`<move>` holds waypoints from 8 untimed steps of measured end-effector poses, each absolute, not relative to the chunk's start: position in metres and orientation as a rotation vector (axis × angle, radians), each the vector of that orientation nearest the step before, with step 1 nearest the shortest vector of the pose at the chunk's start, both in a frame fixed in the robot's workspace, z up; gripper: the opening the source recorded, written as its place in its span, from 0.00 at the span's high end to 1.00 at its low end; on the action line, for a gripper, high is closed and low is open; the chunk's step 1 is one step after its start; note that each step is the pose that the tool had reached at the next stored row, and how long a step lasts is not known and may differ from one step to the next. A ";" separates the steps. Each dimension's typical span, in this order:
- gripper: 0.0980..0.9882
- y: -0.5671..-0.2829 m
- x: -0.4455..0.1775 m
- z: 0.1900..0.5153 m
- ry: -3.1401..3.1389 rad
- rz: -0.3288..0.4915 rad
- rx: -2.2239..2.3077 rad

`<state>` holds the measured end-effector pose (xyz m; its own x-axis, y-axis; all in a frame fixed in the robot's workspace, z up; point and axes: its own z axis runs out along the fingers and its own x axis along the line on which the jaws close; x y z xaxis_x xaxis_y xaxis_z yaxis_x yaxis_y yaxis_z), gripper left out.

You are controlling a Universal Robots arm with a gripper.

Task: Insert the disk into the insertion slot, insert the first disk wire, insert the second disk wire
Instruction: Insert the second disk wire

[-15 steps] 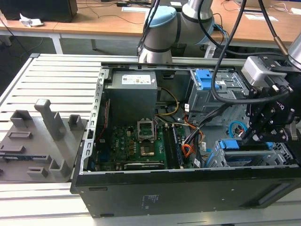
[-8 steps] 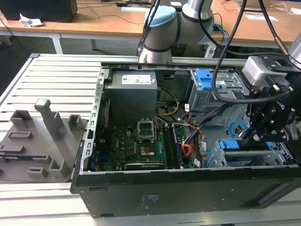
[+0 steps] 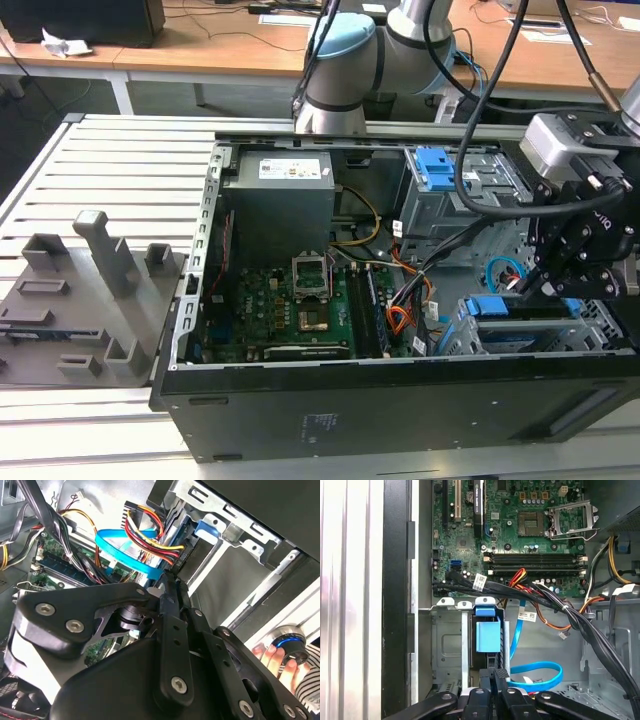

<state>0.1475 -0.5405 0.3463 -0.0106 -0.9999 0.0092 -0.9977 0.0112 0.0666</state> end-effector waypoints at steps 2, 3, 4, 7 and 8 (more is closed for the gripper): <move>0.93 -0.540 0.147 0.349 -2.195 -0.063 2.171; 0.93 -0.540 0.147 0.352 -2.195 -0.063 2.171; 0.93 -0.540 0.147 0.353 -2.195 -0.063 2.171; 0.93 -0.540 0.147 0.353 -2.195 -0.063 2.171; 0.93 -0.540 0.147 0.353 -2.195 -0.063 2.171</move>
